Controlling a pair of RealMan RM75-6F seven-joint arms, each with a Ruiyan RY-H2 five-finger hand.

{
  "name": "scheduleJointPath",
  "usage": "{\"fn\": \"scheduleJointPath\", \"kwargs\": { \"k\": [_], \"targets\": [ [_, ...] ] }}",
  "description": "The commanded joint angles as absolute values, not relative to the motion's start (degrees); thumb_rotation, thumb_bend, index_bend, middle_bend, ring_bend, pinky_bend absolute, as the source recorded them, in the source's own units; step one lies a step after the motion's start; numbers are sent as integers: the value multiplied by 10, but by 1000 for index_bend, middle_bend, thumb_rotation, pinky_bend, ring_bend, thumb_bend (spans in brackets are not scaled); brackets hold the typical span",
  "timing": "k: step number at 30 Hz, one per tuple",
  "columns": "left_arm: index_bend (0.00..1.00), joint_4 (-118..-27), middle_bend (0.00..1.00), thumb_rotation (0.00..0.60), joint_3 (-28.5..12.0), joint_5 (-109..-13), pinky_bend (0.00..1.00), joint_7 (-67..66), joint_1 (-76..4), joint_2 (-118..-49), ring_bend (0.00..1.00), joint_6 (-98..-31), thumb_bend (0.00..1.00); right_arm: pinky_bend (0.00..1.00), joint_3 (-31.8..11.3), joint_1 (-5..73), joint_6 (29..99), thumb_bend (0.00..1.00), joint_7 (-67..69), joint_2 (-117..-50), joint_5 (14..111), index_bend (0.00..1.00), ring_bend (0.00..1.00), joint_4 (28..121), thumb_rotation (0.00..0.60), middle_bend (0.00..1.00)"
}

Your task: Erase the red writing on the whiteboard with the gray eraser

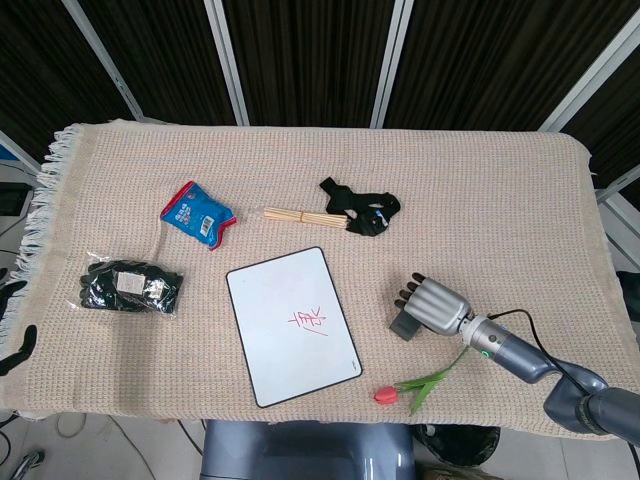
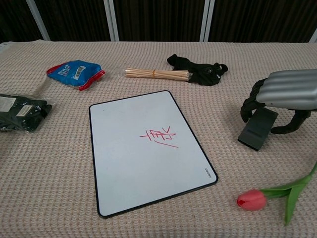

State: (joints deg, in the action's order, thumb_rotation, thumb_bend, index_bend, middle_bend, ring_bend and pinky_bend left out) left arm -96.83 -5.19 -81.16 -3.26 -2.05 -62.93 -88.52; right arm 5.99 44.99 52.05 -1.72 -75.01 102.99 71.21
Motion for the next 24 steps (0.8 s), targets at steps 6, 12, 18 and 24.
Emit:
{"fn": "scheduleJointPath", "kwargs": {
  "k": [6, 12, 18, 24],
  "targets": [
    [195, -969, 37, 600, -52, -811, 12, -33, -20, -629, 0, -885, 385, 271, 62, 452, 516, 398, -24, -749, 1026, 379, 355, 719, 600, 380],
    [195, -969, 37, 600, -53, -810, 12, -33, -20, -629, 0, -886, 385, 304, 61, 453, 513, 407, -26, -751, 1021, 398, 374, 721, 600, 391],
    [195, -970, 37, 600, -53, -808, 12, -32, -20, -629, 0, -885, 386, 402, 61, 453, 516, 464, -19, -749, 1017, 444, 433, 728, 600, 443],
    [195, -972, 37, 600, -54, -807, 12, -31, -20, -628, 0, -885, 385, 408, 55, 453, 527, 466, -10, -743, 1012, 475, 444, 735, 600, 456]
  ]
}}
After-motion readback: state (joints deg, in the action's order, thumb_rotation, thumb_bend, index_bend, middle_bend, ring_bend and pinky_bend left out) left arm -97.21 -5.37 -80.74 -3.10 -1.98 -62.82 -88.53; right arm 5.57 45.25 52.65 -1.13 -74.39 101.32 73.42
